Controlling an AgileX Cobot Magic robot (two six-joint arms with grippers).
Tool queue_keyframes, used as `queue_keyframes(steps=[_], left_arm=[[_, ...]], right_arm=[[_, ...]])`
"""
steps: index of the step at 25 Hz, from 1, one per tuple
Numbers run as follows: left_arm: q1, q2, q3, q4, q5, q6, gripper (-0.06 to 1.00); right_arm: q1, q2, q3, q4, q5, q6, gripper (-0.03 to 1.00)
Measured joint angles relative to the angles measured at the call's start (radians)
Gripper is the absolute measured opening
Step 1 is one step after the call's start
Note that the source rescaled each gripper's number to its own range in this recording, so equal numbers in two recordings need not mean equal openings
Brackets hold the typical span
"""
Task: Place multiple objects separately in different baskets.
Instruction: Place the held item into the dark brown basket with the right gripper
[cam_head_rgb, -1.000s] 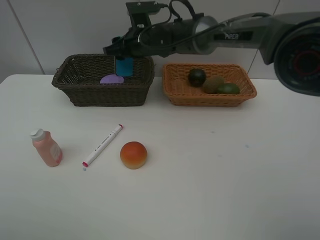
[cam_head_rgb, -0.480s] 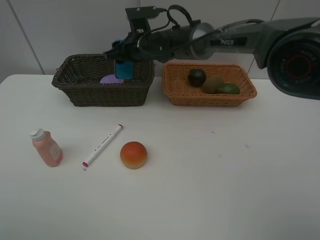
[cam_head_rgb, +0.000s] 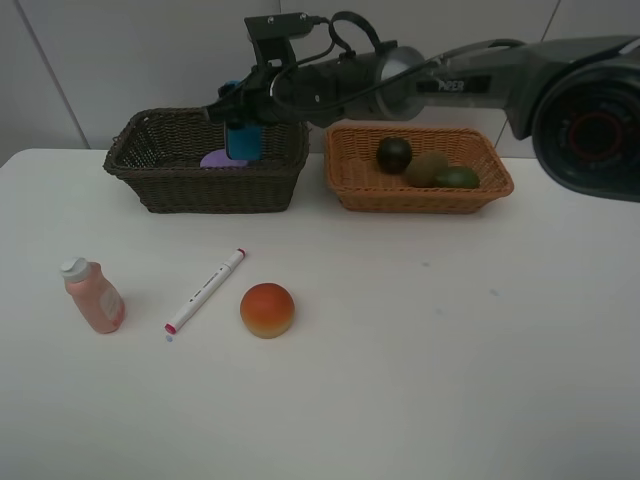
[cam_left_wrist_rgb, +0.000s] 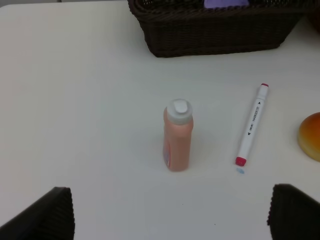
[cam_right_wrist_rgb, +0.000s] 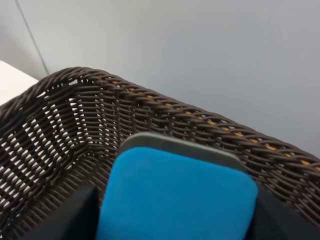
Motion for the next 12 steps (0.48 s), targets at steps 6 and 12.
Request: queue_keyframes(steps=[6, 12], left_arm=[[0.0, 0.0, 0.0, 0.0, 0.0, 0.0, 1.0], [0.0, 0.0, 0.0, 0.0, 0.0, 0.0, 1.0]], right_arm=[[-0.001, 0.0, 0.0, -0.011, -0.002, 0.0, 0.95], [-0.001, 0.0, 0.0, -0.012, -0.012, 0.0, 1.0]])
